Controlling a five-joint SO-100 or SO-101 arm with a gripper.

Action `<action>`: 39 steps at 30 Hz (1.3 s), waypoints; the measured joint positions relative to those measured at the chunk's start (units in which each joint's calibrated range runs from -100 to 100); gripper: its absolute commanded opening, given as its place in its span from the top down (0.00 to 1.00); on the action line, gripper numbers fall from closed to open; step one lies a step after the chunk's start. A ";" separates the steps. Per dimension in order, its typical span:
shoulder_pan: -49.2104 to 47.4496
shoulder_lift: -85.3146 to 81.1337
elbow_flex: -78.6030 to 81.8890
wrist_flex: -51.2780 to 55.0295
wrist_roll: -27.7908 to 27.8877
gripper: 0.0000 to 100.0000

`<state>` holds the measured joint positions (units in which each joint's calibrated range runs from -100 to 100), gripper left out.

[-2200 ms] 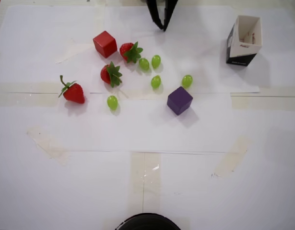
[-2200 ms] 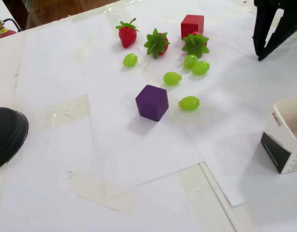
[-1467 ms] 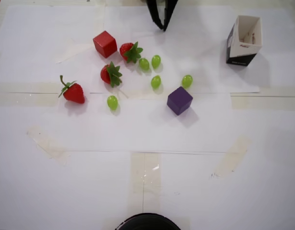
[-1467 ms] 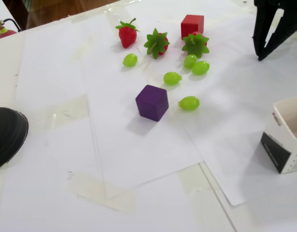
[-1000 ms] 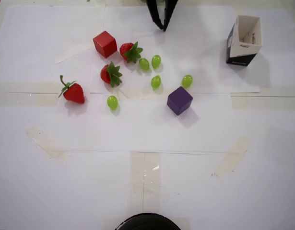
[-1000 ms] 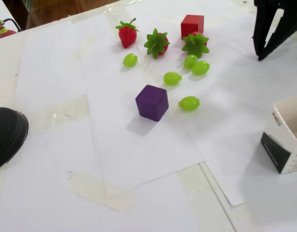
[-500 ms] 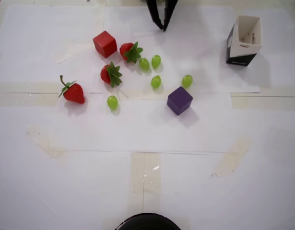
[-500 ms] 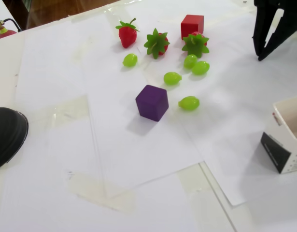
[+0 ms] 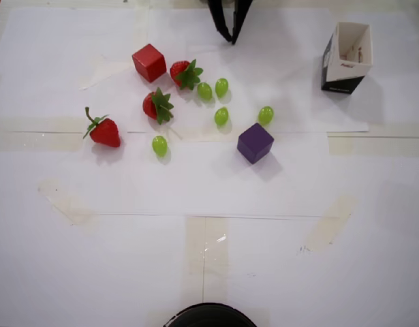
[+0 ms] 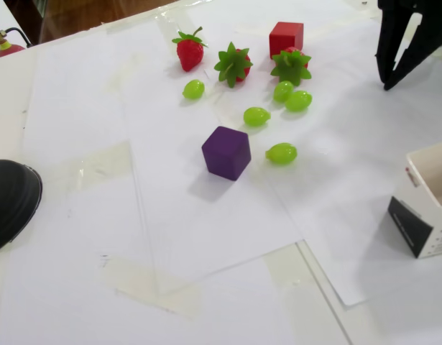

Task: Put the purple cube on top of the red cube

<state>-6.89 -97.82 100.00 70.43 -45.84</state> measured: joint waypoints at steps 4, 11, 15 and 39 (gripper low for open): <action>0.00 0.00 0.00 0.00 0.00 1.00; -0.07 0.45 -0.45 -1.34 0.10 1.00; 1.05 0.82 -6.24 -0.71 1.66 1.00; 0.82 39.25 -54.21 -1.90 8.40 1.00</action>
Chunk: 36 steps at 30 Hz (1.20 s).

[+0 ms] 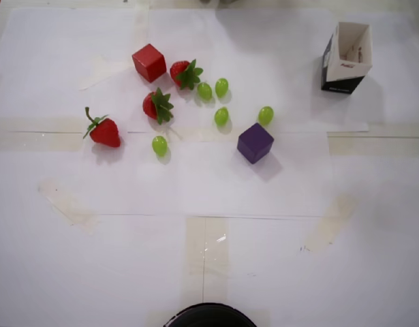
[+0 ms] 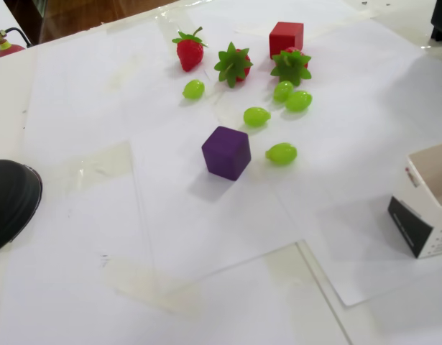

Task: Put the purple cube on top of the red cube

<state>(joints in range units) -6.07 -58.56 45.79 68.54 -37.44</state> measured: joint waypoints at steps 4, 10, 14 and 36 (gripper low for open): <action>-0.82 12.99 -12.04 0.00 1.56 1.00; -3.60 39.16 -38.91 7.43 3.52 1.00; -4.04 60.88 -63.98 18.10 4.10 1.00; -5.47 96.77 -106.88 30.36 4.88 1.00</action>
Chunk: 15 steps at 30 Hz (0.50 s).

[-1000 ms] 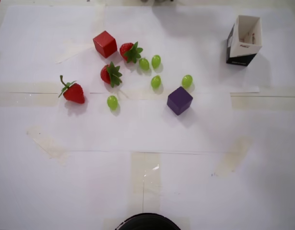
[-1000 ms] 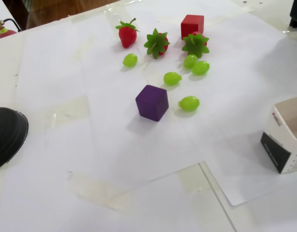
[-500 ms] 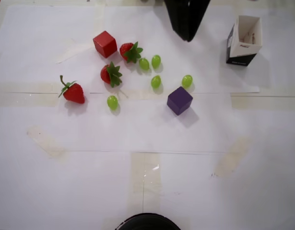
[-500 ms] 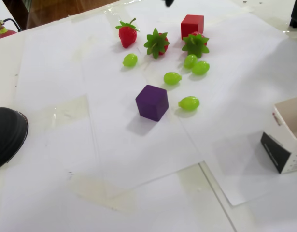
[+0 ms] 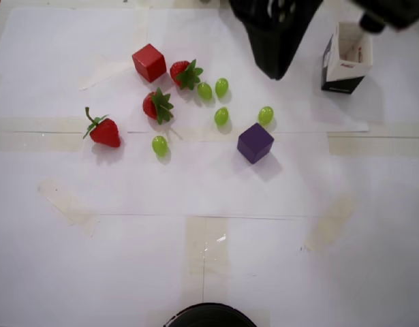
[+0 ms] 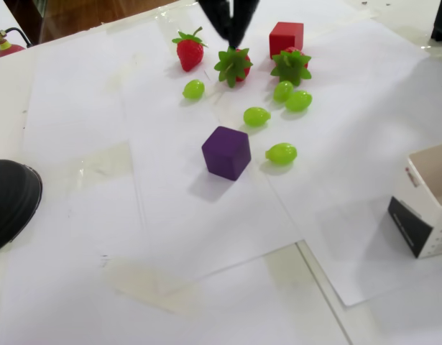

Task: Put the purple cube on top of the red cube

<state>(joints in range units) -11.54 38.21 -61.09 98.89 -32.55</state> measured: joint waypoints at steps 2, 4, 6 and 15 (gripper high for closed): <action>0.15 0.36 1.36 -1.19 0.00 1.00; 0.00 0.27 6.06 -5.38 -0.05 1.00; -0.60 0.36 12.67 -10.36 -0.05 1.00; -0.82 0.45 29.14 -21.74 -0.05 1.00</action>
<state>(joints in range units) -12.36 38.66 -31.95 77.15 -32.60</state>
